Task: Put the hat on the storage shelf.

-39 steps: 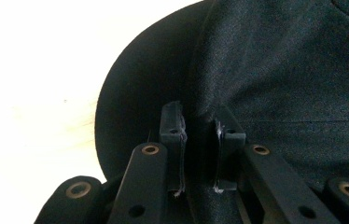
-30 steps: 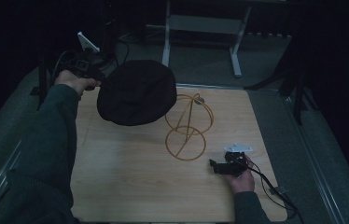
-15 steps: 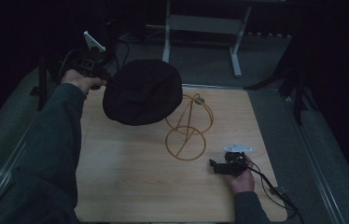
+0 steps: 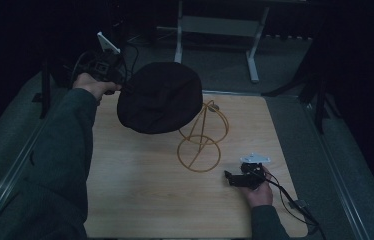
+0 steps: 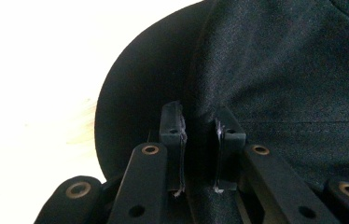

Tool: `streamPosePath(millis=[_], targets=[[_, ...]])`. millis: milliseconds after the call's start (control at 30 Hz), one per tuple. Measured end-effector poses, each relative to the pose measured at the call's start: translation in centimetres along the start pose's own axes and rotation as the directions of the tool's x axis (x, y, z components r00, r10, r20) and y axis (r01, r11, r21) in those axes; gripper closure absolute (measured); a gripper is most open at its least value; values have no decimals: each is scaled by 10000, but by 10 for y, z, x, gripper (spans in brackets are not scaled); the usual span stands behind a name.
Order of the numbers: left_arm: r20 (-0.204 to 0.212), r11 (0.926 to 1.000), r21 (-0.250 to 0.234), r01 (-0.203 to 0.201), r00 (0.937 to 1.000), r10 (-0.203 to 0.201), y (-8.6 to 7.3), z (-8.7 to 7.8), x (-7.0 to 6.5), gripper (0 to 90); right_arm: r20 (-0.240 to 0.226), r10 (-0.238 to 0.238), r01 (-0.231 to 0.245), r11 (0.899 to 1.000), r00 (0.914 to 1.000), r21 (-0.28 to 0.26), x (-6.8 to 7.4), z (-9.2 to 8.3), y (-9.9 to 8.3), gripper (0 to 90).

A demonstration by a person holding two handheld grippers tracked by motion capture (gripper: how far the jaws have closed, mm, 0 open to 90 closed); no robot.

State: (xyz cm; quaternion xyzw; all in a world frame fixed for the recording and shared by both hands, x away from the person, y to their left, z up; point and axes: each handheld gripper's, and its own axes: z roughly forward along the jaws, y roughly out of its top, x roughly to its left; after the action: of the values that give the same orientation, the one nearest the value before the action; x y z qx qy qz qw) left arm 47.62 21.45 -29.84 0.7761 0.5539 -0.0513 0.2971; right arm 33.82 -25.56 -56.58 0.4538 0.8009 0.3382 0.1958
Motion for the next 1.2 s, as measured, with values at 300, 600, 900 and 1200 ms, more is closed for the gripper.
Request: streamPosePath(millis=[300, 600, 900, 1200], targets=[[147, 9996, 114, -248, 9996, 247, 7, 10, -13, 775, 8, 4, -4, 10000, 10000, -4, 0, 0, 0, 115], [200, 9985, 242, -499, 9986, 494, 14, 20, -26, 775, 6, 22, -22, 10000, 10000, 4, 0, 0, 0, 115], [183, 9968, 355, -714, 9973, 708, 20, 31, -39, 772, 0, 21, -21, 10000, 10000, 6, 0, 0, 0, 115], [198, 9939, 557, -947, 9954, 937, 24, 47, -52, 767, 1, -9, 9, 10000, 10000, -2, 0, 0, 0, 115]])
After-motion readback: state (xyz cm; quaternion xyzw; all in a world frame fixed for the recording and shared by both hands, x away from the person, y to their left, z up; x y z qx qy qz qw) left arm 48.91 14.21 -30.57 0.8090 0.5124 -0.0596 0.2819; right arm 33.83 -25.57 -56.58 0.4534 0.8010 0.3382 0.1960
